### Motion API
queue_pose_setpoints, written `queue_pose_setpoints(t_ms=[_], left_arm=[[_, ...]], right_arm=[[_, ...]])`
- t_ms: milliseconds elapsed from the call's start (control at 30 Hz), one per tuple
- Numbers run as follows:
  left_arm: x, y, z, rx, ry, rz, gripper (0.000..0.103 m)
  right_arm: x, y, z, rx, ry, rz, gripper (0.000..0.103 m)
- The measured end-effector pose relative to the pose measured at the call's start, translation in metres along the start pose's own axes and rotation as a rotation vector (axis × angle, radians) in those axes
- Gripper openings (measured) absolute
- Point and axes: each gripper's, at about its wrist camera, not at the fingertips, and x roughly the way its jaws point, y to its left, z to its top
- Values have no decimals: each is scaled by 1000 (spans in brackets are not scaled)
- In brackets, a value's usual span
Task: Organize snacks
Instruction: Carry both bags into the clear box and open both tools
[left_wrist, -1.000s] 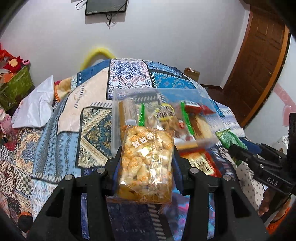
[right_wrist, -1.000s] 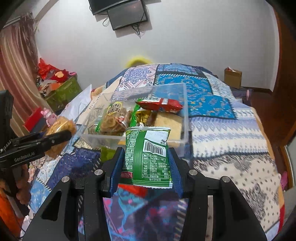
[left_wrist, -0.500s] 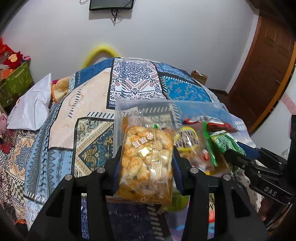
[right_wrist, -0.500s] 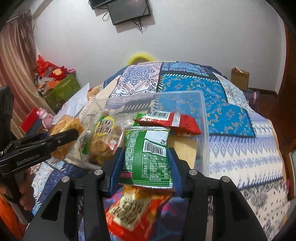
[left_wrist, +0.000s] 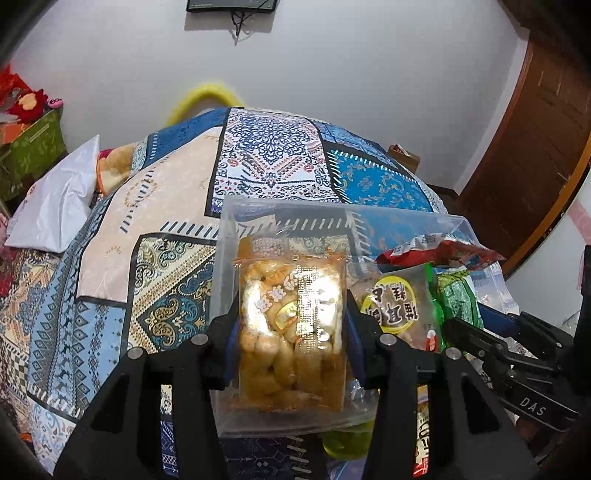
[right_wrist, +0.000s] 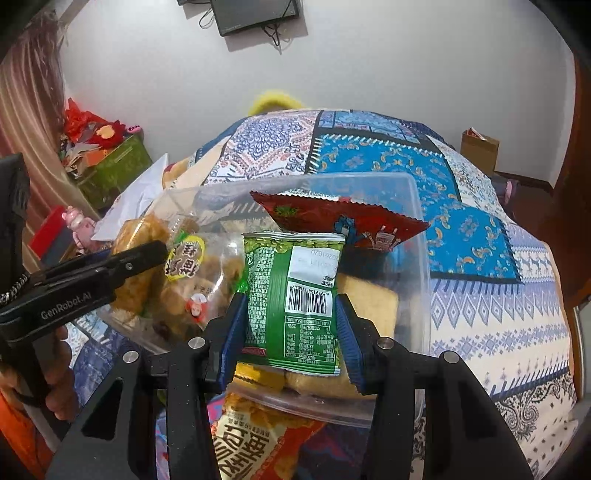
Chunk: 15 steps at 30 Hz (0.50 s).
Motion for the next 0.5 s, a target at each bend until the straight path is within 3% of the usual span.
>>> queue_pose_setpoints(t_ms=[67,200,500], left_arm=[[-2,1,-2,4,2,5,51],[-9,1,-5,11,14,18,54],[-54,-8,-18,74,-19,17,58]], right_arm=[[0,-2,0,5,3,-4,45],[-4,-2,-2,-4,21,-39,56],[-36,8,-13,-52,-3,-63,60]])
